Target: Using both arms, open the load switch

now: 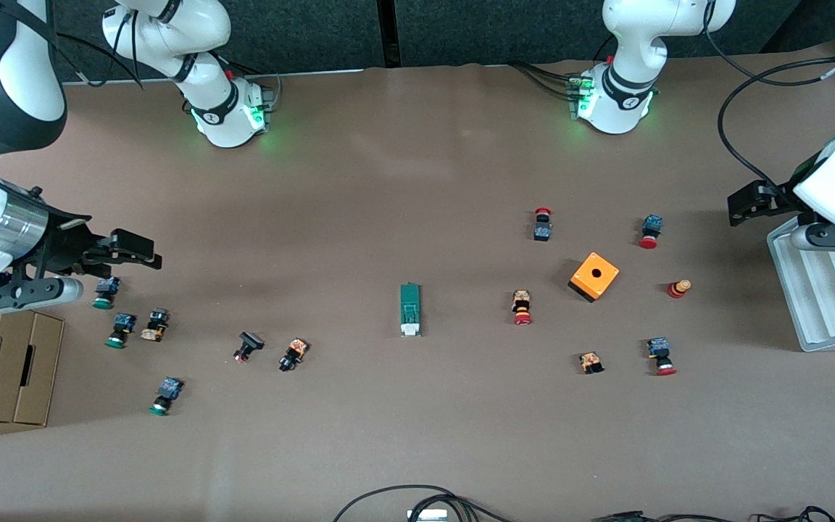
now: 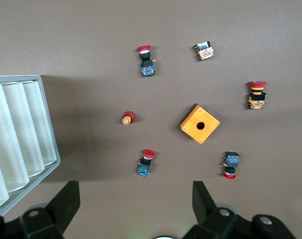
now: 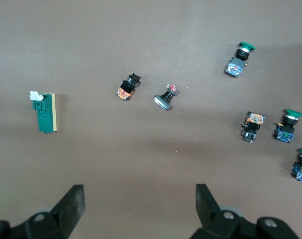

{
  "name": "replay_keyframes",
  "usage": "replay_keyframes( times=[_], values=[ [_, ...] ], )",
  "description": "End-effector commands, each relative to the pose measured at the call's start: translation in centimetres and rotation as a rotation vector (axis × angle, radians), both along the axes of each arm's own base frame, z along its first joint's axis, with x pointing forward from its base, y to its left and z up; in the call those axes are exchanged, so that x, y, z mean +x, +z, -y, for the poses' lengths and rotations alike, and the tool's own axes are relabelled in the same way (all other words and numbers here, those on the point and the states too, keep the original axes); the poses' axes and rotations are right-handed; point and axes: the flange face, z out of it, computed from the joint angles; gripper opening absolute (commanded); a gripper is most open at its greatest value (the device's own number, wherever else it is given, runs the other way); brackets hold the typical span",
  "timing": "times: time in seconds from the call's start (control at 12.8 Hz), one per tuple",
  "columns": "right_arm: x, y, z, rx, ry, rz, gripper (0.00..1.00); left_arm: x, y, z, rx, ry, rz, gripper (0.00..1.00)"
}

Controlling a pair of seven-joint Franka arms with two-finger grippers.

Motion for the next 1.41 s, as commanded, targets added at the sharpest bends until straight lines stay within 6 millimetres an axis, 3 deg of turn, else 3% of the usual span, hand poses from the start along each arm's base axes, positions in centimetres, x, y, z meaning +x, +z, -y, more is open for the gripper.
replay_keyframes(
  times=[0.0, 0.16, 0.47, 1.02, 1.18, 1.33],
  values=[
    [1.3, -1.1, 0.9, 0.013, -0.014, 0.004, 0.99, 0.2, 0.5, 0.4, -0.003, 0.009, 0.000, 1.00],
    [2.1, -2.0, 0.7, -0.006, -0.015, 0.018, 0.99, 0.2, 0.5, 0.2, -0.003, 0.010, 0.000, 1.00],
    [2.1, -2.1, 1.6, -0.099, 0.038, 0.029, 0.99, 0.2, 0.5, 0.1, -0.003, 0.012, 0.002, 1.00],
    [2.3, -2.7, 1.6, -0.104, 0.042, 0.022, 0.99, 0.2, 0.3, 0.4, -0.009, 0.010, 0.003, 1.00],
    [2.3, -2.7, 1.7, -0.104, 0.041, 0.020, 0.99, 0.3, 0.4, 1.6, -0.078, 0.048, 0.005, 1.00],
    [2.4, -2.9, 1.8, -0.105, 0.039, 0.019, 0.99, -0.2, 0.5, 6.1, -0.072, 0.100, 0.009, 1.00]
  ],
)
